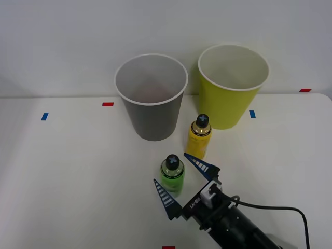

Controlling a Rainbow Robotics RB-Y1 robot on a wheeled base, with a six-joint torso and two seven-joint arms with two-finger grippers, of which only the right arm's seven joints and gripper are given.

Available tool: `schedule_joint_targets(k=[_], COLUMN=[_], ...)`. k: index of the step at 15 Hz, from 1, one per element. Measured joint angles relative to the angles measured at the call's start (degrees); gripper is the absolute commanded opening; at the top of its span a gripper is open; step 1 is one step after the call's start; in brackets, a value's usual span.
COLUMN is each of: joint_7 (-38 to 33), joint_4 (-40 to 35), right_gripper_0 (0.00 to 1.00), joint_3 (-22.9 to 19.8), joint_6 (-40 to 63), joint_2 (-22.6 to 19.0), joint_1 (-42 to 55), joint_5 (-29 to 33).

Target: Put cans in the gray bin, plastic bottles in the light green bin

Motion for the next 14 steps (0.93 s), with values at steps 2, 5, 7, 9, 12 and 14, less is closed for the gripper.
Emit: schedule_joint_targets(k=[2, 5, 7, 9, 12, 14], joint_7=[0.24, 0.75, 0.84, 0.86, 1.23, 1.65], joint_4=[0.05, 0.06, 0.06, 0.06, 0.06, 0.06], right_gripper_0=[1.0, 1.0, 1.0, 1.0, 0.26, 0.0], joint_3=[0.09, 0.14, 0.15, 0.16, 0.13, 0.13], joint_6=[0.01, 0.01, 0.02, 0.21, 0.51, 0.71], joint_2=[0.12, 0.21, 0.45, 0.79, 1.21, 1.33], joint_1=[-0.22, -0.28, -0.28, -0.28, -0.28, -0.28], joint_5=[-0.02, 0.6, 1.27, 1.45, 1.45, 1.32])
